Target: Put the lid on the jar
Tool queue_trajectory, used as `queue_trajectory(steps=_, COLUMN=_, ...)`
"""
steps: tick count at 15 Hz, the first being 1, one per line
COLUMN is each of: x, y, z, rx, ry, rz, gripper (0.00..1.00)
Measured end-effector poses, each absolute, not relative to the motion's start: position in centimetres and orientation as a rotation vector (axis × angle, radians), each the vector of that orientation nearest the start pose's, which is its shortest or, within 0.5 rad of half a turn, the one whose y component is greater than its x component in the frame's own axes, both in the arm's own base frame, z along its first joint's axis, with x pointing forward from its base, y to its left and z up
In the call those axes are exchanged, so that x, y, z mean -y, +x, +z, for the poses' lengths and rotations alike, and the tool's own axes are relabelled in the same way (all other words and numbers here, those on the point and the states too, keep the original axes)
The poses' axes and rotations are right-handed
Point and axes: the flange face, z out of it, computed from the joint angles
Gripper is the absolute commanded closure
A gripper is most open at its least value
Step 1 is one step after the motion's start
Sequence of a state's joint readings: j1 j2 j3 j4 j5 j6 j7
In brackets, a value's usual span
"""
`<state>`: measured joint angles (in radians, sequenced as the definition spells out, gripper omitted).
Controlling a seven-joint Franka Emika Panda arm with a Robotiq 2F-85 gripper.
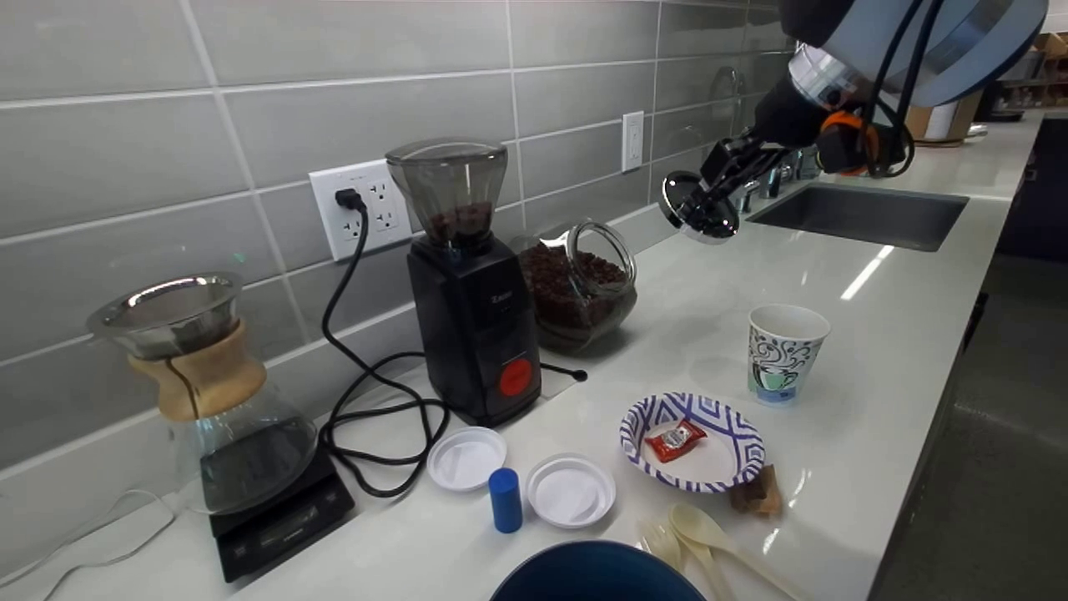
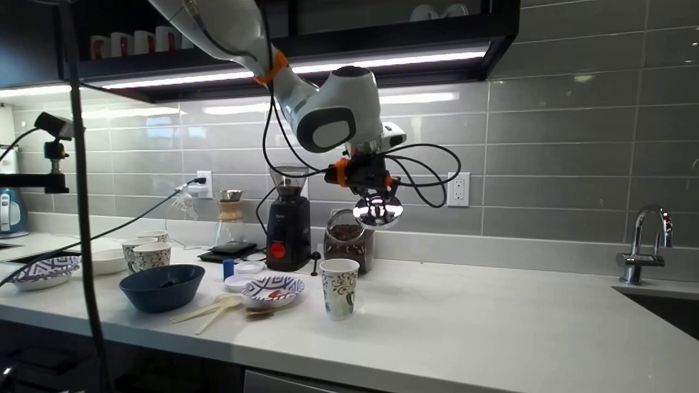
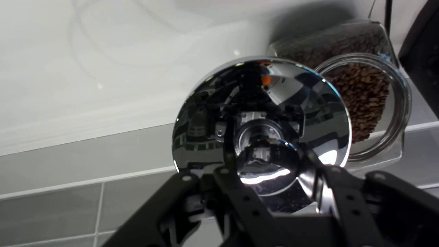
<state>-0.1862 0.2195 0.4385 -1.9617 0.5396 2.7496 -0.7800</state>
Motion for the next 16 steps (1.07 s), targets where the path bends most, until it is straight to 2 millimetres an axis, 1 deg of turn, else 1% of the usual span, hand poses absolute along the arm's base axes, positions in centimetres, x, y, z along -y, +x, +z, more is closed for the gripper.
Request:
queue_trajectory(steps=5, x=-16.5, y=61.2, z=42.1, rx=0.835, ry=-2.555, rz=-0.872, gripper=0.79)
queue_trajectory(steps=9, x=-18.9, y=59.8, z=41.0, rx=0.853, ry=-2.504, rz=-0.854, gripper=0.79)
queue_trajectory(steps=12, x=-20.0, y=59.0, z=40.3, rx=0.848, ry=-2.482, rz=-0.857, gripper=0.79)
queue_trajectory(steps=16, x=-20.3, y=58.8, z=39.4, rx=0.830, ry=-2.475, rz=-0.873, gripper=0.79)
